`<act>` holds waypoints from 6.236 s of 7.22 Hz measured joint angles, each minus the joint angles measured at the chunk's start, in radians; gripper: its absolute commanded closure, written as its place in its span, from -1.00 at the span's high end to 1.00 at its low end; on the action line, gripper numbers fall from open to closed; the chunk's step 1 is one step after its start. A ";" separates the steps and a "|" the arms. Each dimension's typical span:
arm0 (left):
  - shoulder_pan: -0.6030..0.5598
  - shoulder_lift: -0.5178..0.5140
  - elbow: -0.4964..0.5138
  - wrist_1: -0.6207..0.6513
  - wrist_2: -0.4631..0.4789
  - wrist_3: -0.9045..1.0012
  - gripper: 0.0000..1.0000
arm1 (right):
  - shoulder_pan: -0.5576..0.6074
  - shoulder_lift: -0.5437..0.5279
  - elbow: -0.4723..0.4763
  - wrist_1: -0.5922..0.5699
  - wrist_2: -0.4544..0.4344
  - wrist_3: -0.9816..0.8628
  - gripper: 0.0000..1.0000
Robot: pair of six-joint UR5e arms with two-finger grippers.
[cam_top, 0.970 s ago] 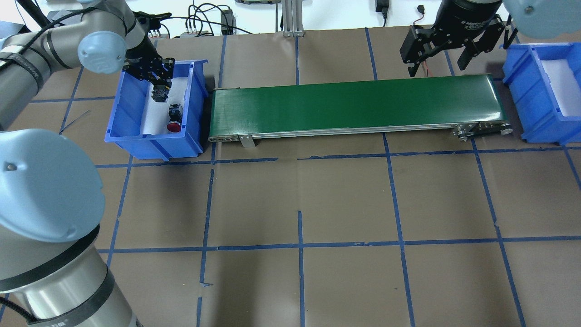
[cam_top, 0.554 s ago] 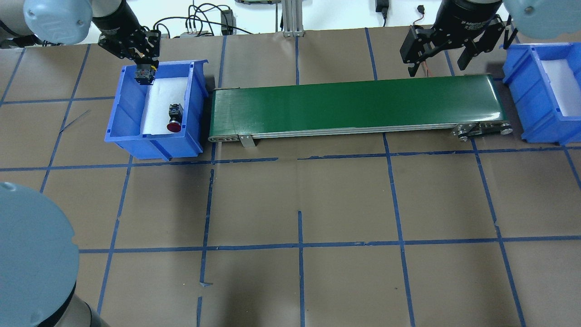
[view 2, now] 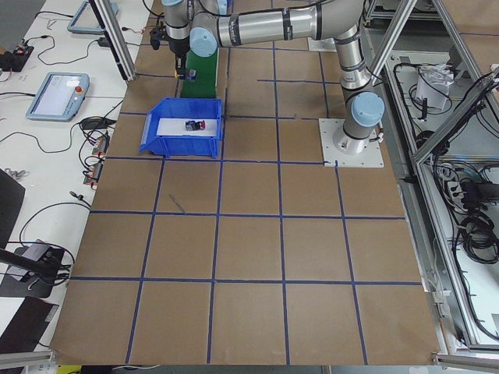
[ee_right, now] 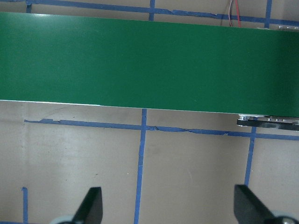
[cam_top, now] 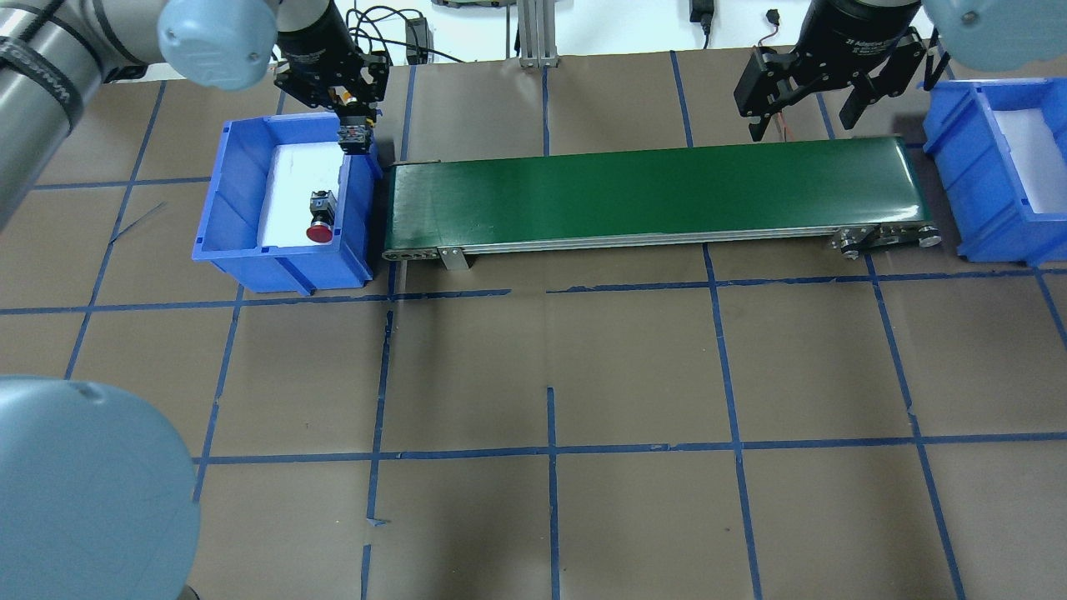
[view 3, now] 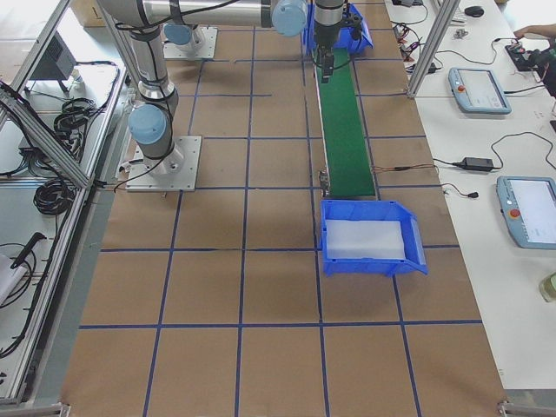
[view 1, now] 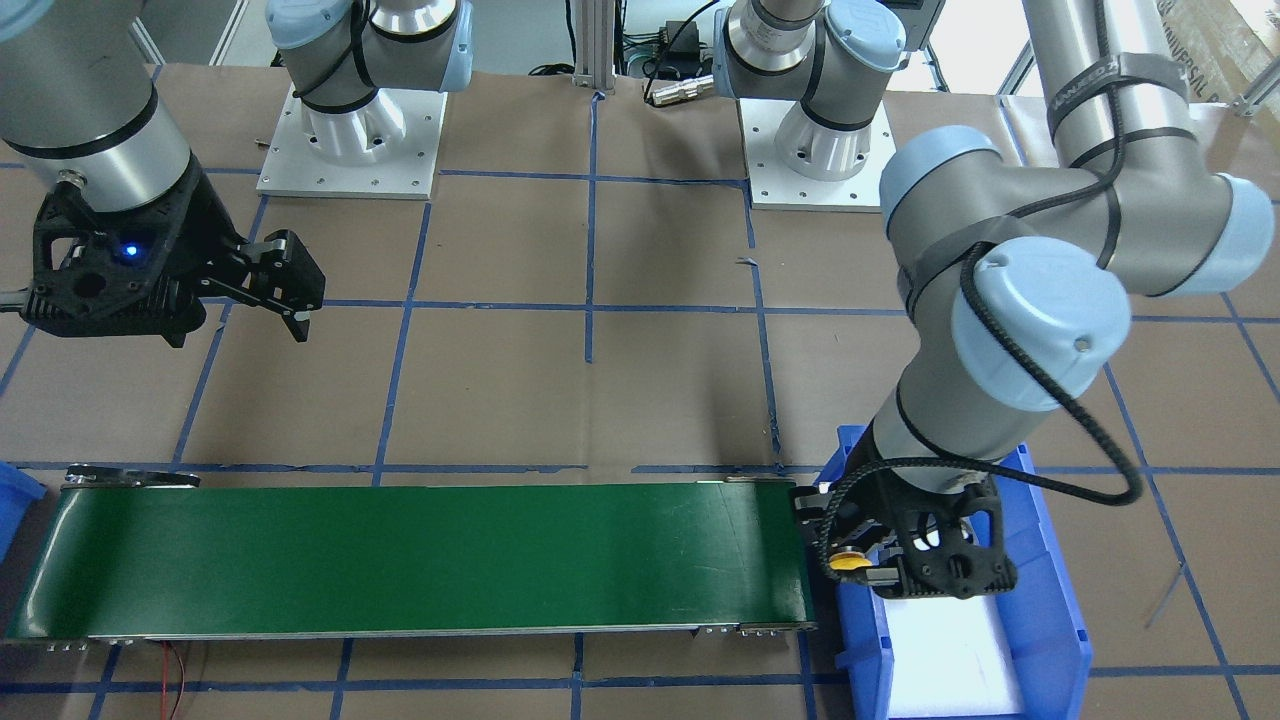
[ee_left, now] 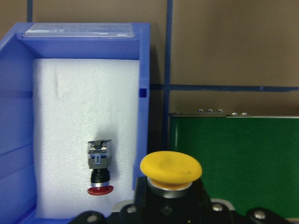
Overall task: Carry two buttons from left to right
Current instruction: 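Lift the yellow button and place it on the conveyor's near end, then open the left gripper and move it back over the bin, then lower the left gripper and grasp the red-capped button, then carry the red button onto the conveyor while the right gripper reaches for the yellow button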
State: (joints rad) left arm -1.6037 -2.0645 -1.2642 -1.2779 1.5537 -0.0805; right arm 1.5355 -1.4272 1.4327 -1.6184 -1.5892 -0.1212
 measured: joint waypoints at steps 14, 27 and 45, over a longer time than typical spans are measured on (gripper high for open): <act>0.109 -0.045 0.010 0.055 0.035 0.173 1.00 | 0.000 0.000 0.000 0.000 0.000 0.000 1.00; 0.221 -0.090 -0.111 0.068 0.002 0.344 0.86 | 0.000 0.003 0.000 0.000 0.000 0.000 1.00; 0.225 -0.110 -0.169 0.075 -0.045 0.305 0.38 | 0.000 0.001 0.001 0.000 0.000 0.000 1.00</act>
State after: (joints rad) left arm -1.3791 -2.1748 -1.4327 -1.2030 1.5085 0.2245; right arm 1.5355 -1.4257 1.4337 -1.6183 -1.5892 -0.1211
